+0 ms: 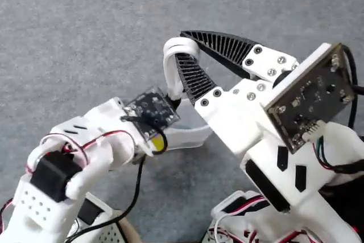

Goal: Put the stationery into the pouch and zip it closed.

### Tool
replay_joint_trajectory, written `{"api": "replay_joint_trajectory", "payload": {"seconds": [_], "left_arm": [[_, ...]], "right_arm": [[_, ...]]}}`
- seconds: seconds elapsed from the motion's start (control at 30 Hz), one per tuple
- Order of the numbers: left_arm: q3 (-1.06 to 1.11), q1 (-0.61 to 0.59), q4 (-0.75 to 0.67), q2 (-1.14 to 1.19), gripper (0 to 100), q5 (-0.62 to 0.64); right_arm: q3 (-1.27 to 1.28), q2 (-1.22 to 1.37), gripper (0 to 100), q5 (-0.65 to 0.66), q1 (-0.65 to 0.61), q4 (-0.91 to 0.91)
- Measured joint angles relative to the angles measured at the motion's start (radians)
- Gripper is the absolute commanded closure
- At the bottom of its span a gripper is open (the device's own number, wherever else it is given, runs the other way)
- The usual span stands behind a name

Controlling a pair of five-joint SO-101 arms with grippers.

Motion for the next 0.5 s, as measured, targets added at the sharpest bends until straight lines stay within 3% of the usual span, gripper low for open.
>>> {"api": "replay_joint_trajectory", "payload": {"seconds": [0.13,0.5], "left_arm": [[0.002,0.071,0.000,0.000,87,0.002],[-0.034,0.092,0.005,0.000,87,0.003]], "right_arm": [[0.000,0.000,98.6,0.000,0.000,0.000],[0.000,0.000,98.6,-0.003,0.000,0.000]]}}
